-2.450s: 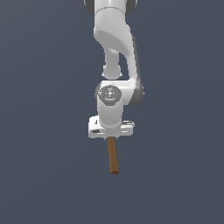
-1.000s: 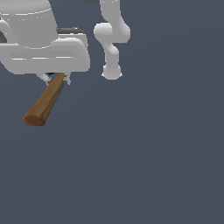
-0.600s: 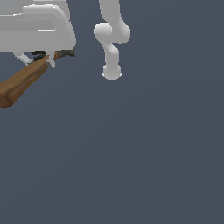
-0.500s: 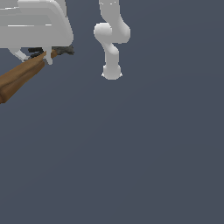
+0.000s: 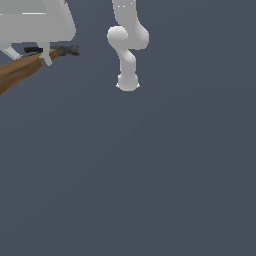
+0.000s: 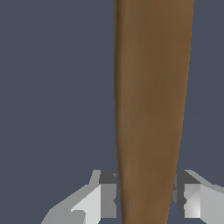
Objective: Pick up the object and move it to a goal position.
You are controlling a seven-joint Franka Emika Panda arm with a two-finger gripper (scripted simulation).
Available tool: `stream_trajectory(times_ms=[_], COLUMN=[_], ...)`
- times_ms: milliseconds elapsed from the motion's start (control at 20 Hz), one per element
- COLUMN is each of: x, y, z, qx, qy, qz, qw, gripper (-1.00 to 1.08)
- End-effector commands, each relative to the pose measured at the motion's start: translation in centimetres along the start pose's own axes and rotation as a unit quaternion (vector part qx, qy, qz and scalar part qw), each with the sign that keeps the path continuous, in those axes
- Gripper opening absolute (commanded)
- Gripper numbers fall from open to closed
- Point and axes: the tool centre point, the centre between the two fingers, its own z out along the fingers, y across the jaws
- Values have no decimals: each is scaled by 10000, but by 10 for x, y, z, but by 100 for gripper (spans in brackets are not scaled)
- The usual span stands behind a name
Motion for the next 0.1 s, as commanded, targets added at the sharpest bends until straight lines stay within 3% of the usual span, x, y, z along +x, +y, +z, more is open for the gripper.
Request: stream_trajectory(times_ms=[0,50], x=[0,0], y=[1,1], z=[-4,-4], qx=[-8,-8], qy=[17,17], qz=[0,0], qw=[10000,10000], gripper=[-100,-100])
